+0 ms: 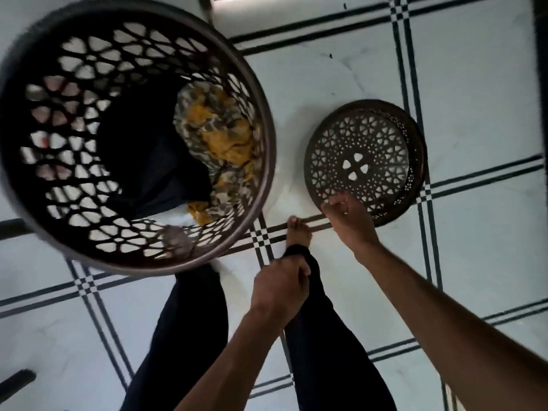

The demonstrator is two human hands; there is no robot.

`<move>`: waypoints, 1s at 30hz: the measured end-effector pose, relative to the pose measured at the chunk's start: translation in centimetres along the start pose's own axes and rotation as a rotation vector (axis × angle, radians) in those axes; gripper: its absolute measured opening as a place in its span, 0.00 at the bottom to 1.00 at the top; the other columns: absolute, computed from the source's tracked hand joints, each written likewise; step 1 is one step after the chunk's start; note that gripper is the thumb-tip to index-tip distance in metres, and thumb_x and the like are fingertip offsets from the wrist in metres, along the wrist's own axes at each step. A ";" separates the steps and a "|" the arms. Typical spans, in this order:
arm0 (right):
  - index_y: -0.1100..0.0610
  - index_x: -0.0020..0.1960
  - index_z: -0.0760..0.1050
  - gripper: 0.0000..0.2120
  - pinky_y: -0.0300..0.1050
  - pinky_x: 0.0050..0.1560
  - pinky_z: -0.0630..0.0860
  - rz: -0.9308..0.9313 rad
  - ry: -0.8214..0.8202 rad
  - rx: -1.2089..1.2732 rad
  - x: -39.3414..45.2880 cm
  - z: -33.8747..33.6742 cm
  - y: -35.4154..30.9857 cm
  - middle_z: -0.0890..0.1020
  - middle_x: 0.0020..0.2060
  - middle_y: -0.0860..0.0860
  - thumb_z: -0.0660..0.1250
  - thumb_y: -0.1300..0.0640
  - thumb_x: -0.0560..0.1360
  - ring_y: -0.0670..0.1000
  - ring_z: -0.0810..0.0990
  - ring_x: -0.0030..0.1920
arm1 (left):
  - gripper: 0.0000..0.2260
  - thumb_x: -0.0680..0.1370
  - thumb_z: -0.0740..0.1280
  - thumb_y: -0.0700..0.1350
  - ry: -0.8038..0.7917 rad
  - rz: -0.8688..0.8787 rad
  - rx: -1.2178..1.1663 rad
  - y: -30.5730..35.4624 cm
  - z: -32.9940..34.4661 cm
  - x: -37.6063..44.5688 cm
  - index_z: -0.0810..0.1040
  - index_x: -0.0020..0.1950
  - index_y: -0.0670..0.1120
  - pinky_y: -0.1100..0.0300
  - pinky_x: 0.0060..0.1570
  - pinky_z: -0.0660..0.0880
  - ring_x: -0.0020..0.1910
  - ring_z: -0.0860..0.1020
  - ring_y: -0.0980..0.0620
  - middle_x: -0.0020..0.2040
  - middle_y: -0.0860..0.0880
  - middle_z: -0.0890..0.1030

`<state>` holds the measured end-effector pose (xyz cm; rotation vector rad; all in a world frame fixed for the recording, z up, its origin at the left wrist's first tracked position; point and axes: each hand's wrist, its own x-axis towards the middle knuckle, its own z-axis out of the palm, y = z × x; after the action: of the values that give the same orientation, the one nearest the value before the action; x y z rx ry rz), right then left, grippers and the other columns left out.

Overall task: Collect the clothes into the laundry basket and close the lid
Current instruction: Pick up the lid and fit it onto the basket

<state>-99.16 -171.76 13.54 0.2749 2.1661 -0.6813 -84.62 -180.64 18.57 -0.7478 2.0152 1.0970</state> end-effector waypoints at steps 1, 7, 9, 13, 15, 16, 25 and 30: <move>0.56 0.56 0.79 0.15 0.49 0.51 0.75 0.016 0.006 -0.087 2.2 0.3 1.6 0.83 0.49 0.53 0.67 0.49 0.74 0.58 0.82 0.55 | 0.16 0.80 0.60 0.47 0.007 -0.029 -0.043 0.2 1.3 2.3 0.80 0.65 0.54 0.55 0.57 0.77 0.56 0.82 0.48 0.58 0.53 0.85; 0.61 0.71 0.69 0.30 0.59 0.65 0.71 -0.098 -0.034 -0.742 14.0 6.8 10.6 0.75 0.67 0.61 0.67 0.43 0.76 0.63 0.73 0.68 | 0.12 0.78 0.61 0.48 0.073 -0.218 -0.366 -1.2 7.0 16.6 0.83 0.52 0.48 0.49 0.54 0.80 0.52 0.84 0.43 0.50 0.46 0.86; 0.61 0.74 0.65 0.32 0.63 0.68 0.68 -0.141 -0.019 -0.903 15.8 8.4 12.3 0.72 0.70 0.62 0.68 0.45 0.77 0.65 0.69 0.71 | 0.10 0.74 0.61 0.46 0.104 -0.294 -0.529 -1.3 7.6 19.5 0.82 0.46 0.52 0.49 0.52 0.82 0.47 0.85 0.48 0.47 0.49 0.86; 0.62 0.64 0.75 0.16 0.57 0.60 0.74 -0.229 0.089 -0.665 17.0 8.1 12.9 0.80 0.60 0.63 0.65 0.60 0.77 0.66 0.78 0.62 | 0.13 0.69 0.61 0.42 0.084 -0.337 -0.717 -0.9 8.9 19.9 0.82 0.36 0.56 0.47 0.47 0.84 0.36 0.85 0.46 0.34 0.48 0.83; 0.61 0.62 0.76 0.14 0.55 0.57 0.75 -0.208 0.137 -0.537 15.0 5.9 12.0 0.81 0.57 0.63 0.65 0.60 0.77 0.65 0.80 0.60 | 0.10 0.68 0.63 0.46 0.016 -0.339 -0.672 -0.3 8.9 18.0 0.84 0.37 0.54 0.41 0.53 0.83 0.44 0.86 0.40 0.37 0.45 0.85; 0.62 0.63 0.77 0.15 0.55 0.57 0.74 -0.240 0.190 -0.447 13.6 4.6 11.3 0.82 0.57 0.63 0.65 0.60 0.77 0.65 0.80 0.60 | 0.09 0.69 0.64 0.48 -0.011 -0.341 -0.615 0.0 8.5 16.7 0.84 0.41 0.50 0.41 0.54 0.82 0.46 0.85 0.41 0.39 0.45 0.85; 0.64 0.61 0.77 0.12 0.41 0.55 0.73 0.010 0.749 0.638 1.9 -12.4 0.0 0.83 0.55 0.60 0.63 0.63 0.79 0.59 0.80 0.57 | 0.17 0.84 0.59 0.45 0.161 -0.085 -0.160 12.4 -4.3 4.9 0.77 0.70 0.43 0.58 0.64 0.69 0.69 0.76 0.44 0.69 0.43 0.79; 0.64 0.63 0.74 0.13 0.43 0.40 0.80 0.294 0.534 1.248 -0.9 -15.2 -1.5 0.78 0.44 0.51 0.56 0.60 0.84 0.49 0.79 0.42 | 0.18 0.83 0.61 0.42 0.416 0.136 -0.210 15.3 -10.1 5.3 0.73 0.72 0.43 0.66 0.62 0.62 0.70 0.71 0.46 0.70 0.42 0.73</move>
<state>-109.18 -164.52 22.58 1.5121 1.7754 -1.8572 -102.35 -183.03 25.17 -1.0274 2.3477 1.3328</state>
